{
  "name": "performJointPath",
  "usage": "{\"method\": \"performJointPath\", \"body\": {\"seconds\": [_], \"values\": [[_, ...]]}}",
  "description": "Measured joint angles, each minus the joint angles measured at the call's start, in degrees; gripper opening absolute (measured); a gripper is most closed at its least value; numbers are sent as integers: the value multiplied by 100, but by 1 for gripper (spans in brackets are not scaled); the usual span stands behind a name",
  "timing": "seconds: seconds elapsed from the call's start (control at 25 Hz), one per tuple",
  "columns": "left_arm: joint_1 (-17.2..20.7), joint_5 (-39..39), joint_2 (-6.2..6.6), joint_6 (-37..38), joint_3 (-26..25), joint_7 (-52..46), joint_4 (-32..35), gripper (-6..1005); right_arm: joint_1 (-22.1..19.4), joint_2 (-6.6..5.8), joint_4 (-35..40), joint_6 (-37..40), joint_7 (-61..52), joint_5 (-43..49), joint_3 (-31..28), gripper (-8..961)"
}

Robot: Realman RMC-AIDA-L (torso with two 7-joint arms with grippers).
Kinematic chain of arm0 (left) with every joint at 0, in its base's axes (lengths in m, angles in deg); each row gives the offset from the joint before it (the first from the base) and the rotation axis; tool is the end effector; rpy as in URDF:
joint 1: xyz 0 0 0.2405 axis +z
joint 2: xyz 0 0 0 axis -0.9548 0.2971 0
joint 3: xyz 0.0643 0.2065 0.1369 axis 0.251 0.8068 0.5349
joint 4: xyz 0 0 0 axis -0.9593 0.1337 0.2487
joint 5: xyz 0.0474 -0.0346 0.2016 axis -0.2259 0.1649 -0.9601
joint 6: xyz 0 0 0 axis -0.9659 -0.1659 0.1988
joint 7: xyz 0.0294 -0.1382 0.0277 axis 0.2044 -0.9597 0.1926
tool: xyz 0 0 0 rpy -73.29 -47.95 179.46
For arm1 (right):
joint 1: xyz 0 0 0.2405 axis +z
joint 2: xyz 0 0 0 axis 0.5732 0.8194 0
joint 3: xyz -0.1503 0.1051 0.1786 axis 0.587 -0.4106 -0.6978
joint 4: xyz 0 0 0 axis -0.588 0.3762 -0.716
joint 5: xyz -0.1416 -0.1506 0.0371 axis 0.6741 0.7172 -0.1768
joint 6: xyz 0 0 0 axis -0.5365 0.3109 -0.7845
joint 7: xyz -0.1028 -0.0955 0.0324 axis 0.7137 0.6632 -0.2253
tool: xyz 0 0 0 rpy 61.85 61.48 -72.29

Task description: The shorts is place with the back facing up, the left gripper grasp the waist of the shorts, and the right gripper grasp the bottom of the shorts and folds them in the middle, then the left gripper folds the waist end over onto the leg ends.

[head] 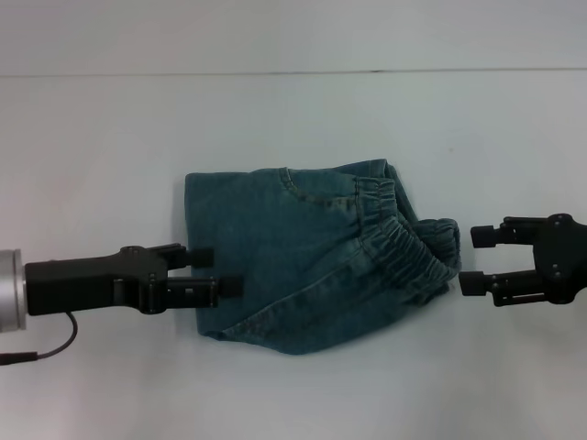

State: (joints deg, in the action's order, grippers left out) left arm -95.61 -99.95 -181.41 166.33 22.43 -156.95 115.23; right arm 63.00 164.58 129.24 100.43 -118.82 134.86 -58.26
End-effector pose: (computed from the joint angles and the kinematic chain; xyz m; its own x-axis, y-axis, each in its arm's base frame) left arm -0.2613 0.2881 0.0051 0.5794 0.6556 0.4842 0.7019 -0.7034 0.1125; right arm 0.2765 0.3006 0.0484 0.7939 -0.4695 -0.3863 -0.5295 -0.8462 -0.0599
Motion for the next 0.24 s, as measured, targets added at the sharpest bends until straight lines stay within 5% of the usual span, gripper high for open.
{"method": "performJointPath", "body": {"seconds": [0.24], "values": [[-3, 0, 0, -10, 3, 11, 0, 936, -8, -1, -13, -23, 0, 8, 23, 885]]}}
